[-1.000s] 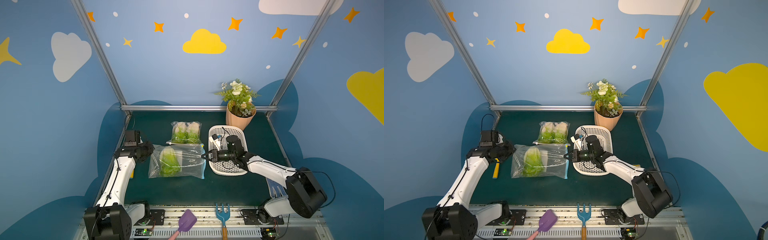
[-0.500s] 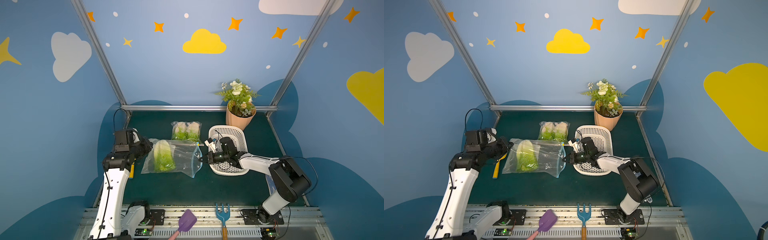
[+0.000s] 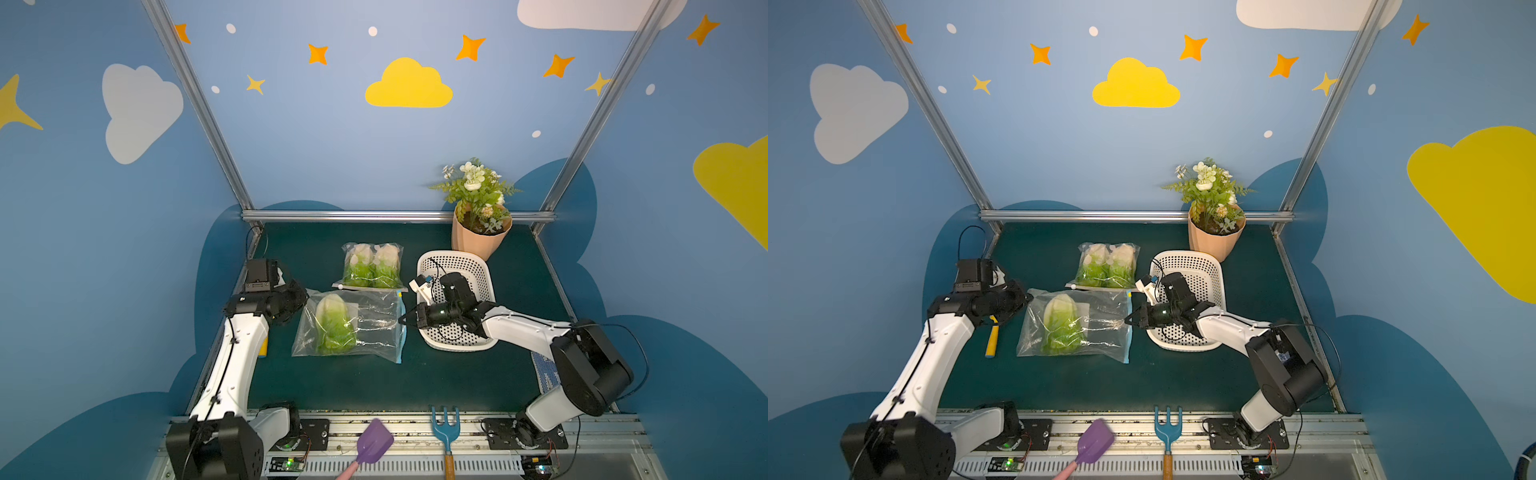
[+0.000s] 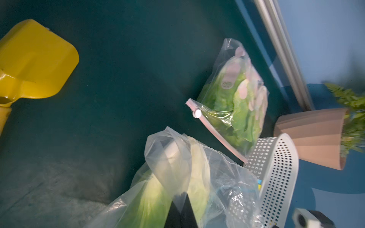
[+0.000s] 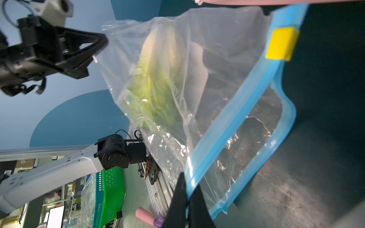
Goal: Open the zip-top bag and take out the chinese cabbages
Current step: Adjust the zipper food storage bag at the center of the board.
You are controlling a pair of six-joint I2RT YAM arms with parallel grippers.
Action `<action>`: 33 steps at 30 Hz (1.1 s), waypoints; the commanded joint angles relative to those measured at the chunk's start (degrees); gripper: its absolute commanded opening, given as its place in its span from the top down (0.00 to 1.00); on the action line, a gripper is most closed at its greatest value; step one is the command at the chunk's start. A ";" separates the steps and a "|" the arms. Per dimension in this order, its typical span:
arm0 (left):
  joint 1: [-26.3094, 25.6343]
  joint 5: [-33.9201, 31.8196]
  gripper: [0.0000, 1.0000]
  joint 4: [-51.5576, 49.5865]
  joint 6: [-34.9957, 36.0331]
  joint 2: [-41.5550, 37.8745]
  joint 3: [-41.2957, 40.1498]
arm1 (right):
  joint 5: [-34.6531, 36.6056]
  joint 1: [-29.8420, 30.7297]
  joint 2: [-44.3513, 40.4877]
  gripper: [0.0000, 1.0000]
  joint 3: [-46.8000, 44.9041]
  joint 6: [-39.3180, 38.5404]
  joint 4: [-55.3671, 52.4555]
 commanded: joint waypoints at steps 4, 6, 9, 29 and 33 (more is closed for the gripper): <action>0.62 -5.85 0.95 0.09 6.26 8.89 4.93 | 0.23 0.59 -1.13 0.75 2.28 -1.48 -2.04; 0.86 -6.74 0.95 -1.28 8.37 11.92 6.64 | 0.66 0.59 -2.01 0.55 2.42 -1.88 -2.47; 1.01 -6.74 0.95 -2.81 9.84 16.36 8.52 | 2.31 0.52 -3.86 0.39 2.30 -3.10 -4.59; 4.01 -6.63 0.95 -1.37 10.68 22.76 8.33 | 9.20 0.30 1.95 1.00 4.74 -3.80 -7.42; 4.04 -6.30 0.95 -1.40 10.55 23.13 8.33 | 7.84 0.41 4.38 1.00 6.70 -3.49 -5.40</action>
